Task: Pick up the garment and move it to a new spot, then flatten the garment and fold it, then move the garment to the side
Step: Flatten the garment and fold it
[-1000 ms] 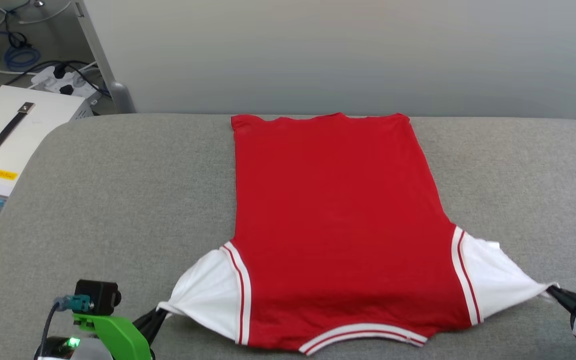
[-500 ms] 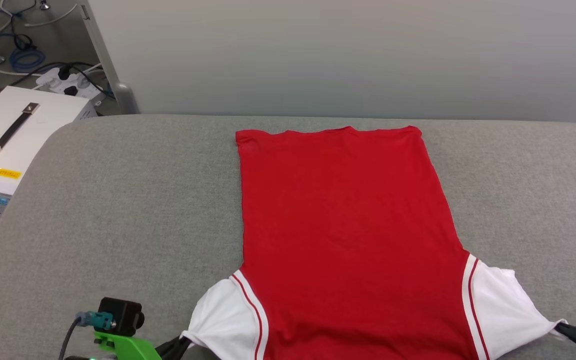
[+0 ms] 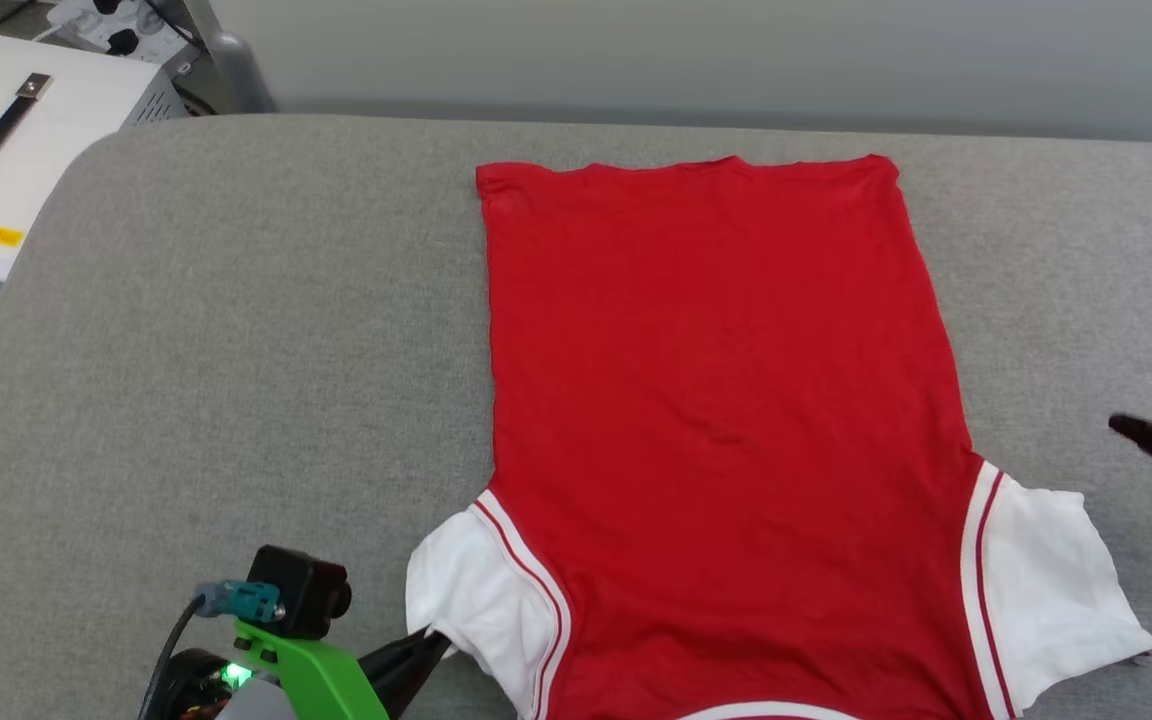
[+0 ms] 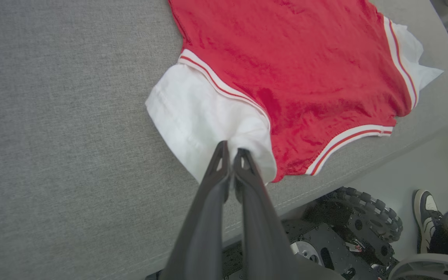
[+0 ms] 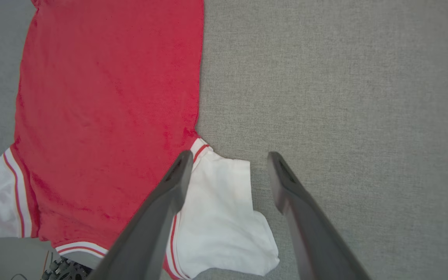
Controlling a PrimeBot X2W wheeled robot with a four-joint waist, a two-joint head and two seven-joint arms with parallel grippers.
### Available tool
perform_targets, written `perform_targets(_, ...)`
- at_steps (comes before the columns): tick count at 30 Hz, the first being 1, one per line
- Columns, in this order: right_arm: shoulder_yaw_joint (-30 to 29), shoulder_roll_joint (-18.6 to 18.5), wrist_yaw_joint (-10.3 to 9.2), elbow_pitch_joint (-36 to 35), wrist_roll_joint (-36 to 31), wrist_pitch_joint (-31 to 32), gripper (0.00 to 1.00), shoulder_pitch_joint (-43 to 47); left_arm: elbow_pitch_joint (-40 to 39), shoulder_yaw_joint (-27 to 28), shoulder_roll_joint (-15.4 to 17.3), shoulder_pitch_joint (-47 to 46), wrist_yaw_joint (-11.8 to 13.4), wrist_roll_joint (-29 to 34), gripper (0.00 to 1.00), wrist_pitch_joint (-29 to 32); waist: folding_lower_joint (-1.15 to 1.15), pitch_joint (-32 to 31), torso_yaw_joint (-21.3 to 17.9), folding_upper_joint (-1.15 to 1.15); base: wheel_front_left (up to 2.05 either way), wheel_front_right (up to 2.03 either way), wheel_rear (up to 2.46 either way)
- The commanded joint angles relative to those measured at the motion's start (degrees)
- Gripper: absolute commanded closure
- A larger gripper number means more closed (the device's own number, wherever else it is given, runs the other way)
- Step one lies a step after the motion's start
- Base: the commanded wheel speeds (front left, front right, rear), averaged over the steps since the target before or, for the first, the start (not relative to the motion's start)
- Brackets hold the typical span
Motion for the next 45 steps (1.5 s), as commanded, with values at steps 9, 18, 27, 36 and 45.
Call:
perform_targets(9, -2.8, 5.8, -0.04, 2.2, -9.1, 13.1, 0.00, -21.6, -7.2, -1.4, -0.2, -4.3, 2.3, 4.5, 1.00, 2.8, 0.00, 14.0, 9.0, 0.00, 0.00, 0.00, 0.00)
perform_targets(18, -3.7, 3.9, -0.04, 15.2, -21.4, 14.8, 0.00, -39.6, -9.0, -2.7, -4.6, -8.1, 1.6, 7.8, 1.00, 2.7, 0.00, 22.5, 15.4, 0.00, 0.00, 0.00, 0.00)
perform_targets(27, -3.3, 3.5, -0.04, 21.4, -26.5, 13.2, 0.00, -47.5, -7.8, -3.0, -6.8, -9.6, 0.3, 8.8, 1.00, 1.5, 0.00, 25.6, 17.9, 0.00, 0.00, 0.00, 0.00)
perform_targets(36, -0.8, 2.6, -0.04, 24.9, -27.9, 12.1, 0.00, -47.9, -6.4, -3.5, -8.4, -10.2, -0.3, 9.3, 1.00, 0.6, 0.00, 26.3, 18.7, 0.00, 0.00, 0.00, 0.00)
perform_targets(45, 0.8, 1.2, -0.04, 26.4, -26.2, 11.8, 1.00, -45.6, -5.8, -3.6, -8.6, -10.5, -0.3, 9.5, 1.00, 0.6, 0.00, 26.2, 18.7, 0.00, 0.00, 0.00, 0.00)
